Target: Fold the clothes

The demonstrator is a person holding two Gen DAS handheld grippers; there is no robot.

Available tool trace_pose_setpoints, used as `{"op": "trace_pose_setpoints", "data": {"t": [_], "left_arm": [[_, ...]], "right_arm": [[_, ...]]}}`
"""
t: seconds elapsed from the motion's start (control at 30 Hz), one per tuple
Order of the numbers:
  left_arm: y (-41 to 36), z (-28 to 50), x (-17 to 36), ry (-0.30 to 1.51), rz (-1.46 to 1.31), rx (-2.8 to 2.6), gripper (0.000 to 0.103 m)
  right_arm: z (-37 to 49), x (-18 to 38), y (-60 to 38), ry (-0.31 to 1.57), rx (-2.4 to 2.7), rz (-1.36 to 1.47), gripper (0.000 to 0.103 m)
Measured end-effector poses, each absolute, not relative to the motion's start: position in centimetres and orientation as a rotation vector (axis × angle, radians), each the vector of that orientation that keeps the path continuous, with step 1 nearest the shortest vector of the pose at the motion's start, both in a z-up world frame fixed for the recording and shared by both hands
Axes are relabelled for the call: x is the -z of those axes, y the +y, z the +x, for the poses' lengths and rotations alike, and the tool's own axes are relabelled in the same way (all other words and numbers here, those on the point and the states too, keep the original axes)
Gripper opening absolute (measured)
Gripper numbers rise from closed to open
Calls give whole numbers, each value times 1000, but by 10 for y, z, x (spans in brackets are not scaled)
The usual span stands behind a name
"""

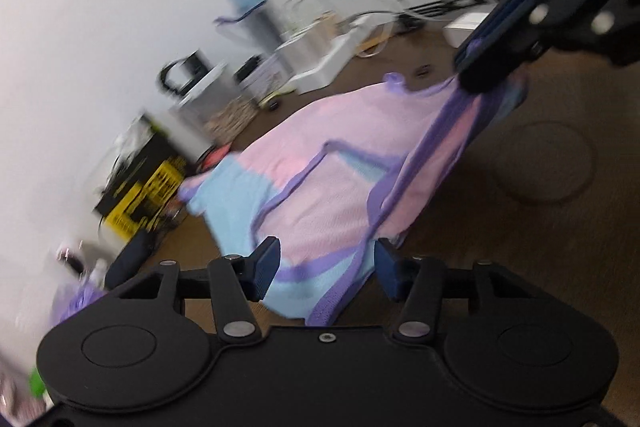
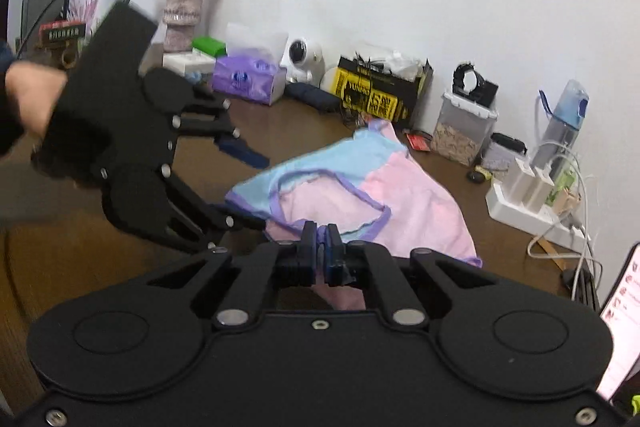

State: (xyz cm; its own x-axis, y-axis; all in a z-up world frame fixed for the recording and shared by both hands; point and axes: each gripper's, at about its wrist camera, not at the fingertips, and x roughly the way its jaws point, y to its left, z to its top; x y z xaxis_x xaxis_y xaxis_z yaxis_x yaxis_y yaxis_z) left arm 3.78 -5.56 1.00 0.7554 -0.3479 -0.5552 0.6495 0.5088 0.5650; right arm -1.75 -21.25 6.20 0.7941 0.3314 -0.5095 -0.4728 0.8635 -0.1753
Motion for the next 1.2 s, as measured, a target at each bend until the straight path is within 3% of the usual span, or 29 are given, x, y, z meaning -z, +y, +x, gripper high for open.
{"op": "trace_pose_setpoints", "data": {"t": [0.07, 0.1, 0.13, 0.27, 0.33, 0.37, 0.43, 0.47, 0.73, 0.87, 0.97, 1.03, 1.2], "left_arm": [[-62, 36, -2, 409, 875, 668, 29], [-65, 38, 0, 436, 881, 688, 8], [-67, 41, -1, 474, 869, 700, 2], [-63, 41, -16, 430, 808, 700, 2], [-58, 42, -29, 399, 744, 633, 2], [-54, 41, -39, 382, 698, 592, 2], [-48, 37, -52, 353, 644, 538, 2], [-47, 32, -58, 326, 626, 510, 2], [-48, 16, -70, 320, 551, 380, 2], [-48, 21, -78, 346, 455, 333, 2], [-33, 19, -85, 341, 406, 286, 2], [-22, 17, -89, 353, 361, 278, 2], [-10, -22, -96, 349, 224, 288, 2]], "right_arm": [[-22, -61, -216, 488, -440, -283, 5], [-23, -61, -217, 489, -441, -284, 5], [-25, -60, -218, 489, -442, -285, 5], [-28, -54, -223, 541, -414, -291, 8], [-29, -52, -229, 560, -384, -261, 36], [-29, -51, -231, 560, -378, -250, 42], [-31, -52, -231, 544, -369, -224, 76], [-33, -52, -230, 532, -366, -210, 78], [-4, -52, -179, 518, -213, -154, 79], [5, -28, -134, 421, 9, -414, 78], [-3, -17, -128, 433, 58, -498, 71], [-19, -22, -136, 415, 102, -536, 66], [-61, -64, -162, 288, 177, -555, 66]]}}
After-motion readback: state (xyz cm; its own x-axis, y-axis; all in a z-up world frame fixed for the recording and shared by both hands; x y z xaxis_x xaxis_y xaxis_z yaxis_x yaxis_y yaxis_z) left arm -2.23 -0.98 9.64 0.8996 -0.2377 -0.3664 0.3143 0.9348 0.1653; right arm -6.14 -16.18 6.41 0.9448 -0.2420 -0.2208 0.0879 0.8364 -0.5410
